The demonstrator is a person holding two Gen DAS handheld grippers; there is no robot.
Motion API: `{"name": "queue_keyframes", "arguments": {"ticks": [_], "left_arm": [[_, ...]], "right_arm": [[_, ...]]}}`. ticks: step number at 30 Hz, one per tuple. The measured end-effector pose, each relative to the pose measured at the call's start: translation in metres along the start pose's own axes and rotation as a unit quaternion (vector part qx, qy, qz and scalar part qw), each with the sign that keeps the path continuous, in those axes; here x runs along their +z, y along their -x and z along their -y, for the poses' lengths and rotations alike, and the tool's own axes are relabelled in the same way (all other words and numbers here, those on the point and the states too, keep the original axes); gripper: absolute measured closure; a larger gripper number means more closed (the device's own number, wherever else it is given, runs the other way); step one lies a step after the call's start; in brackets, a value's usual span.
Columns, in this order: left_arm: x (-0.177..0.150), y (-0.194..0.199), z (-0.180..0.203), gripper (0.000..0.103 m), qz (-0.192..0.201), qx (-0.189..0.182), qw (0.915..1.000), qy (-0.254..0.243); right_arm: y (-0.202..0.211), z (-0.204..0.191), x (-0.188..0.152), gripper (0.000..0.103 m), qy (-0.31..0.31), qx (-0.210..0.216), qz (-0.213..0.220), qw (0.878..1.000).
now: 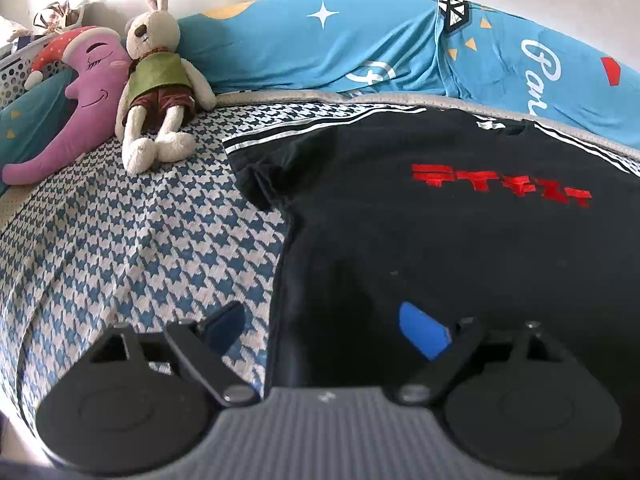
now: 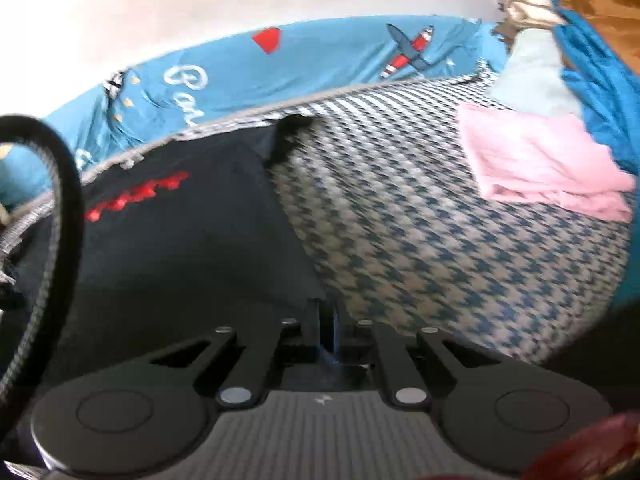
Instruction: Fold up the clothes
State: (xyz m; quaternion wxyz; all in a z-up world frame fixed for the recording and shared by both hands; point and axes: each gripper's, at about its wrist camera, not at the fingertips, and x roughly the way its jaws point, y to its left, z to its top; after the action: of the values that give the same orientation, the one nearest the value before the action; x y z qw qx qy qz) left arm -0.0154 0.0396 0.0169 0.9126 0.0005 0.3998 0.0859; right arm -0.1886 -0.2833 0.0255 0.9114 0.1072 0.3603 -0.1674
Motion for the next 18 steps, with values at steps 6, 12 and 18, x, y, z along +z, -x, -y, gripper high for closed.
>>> {"name": "queue_keyframes", "arguments": {"ticks": [6, 12, 18], "left_arm": [[-0.003, 0.004, -0.001, 0.012, 0.000, 0.000, 1.0000, -0.001], [-0.011, 0.016, 0.011, 0.011, 0.012, -0.019, 0.9993, -0.029], [-0.028, 0.027, 0.029, 0.011, 0.011, -0.048, 0.9969, -0.060]], "right_arm": [[0.005, 0.002, 0.003, 0.092, -0.003, -0.016, 0.016, 1.000], [0.003, -0.008, 0.014, 0.088, -0.004, 0.064, 0.020, 0.998], [-0.011, -0.030, 0.018, 0.087, 0.025, 0.158, -0.004, 0.987]]}}
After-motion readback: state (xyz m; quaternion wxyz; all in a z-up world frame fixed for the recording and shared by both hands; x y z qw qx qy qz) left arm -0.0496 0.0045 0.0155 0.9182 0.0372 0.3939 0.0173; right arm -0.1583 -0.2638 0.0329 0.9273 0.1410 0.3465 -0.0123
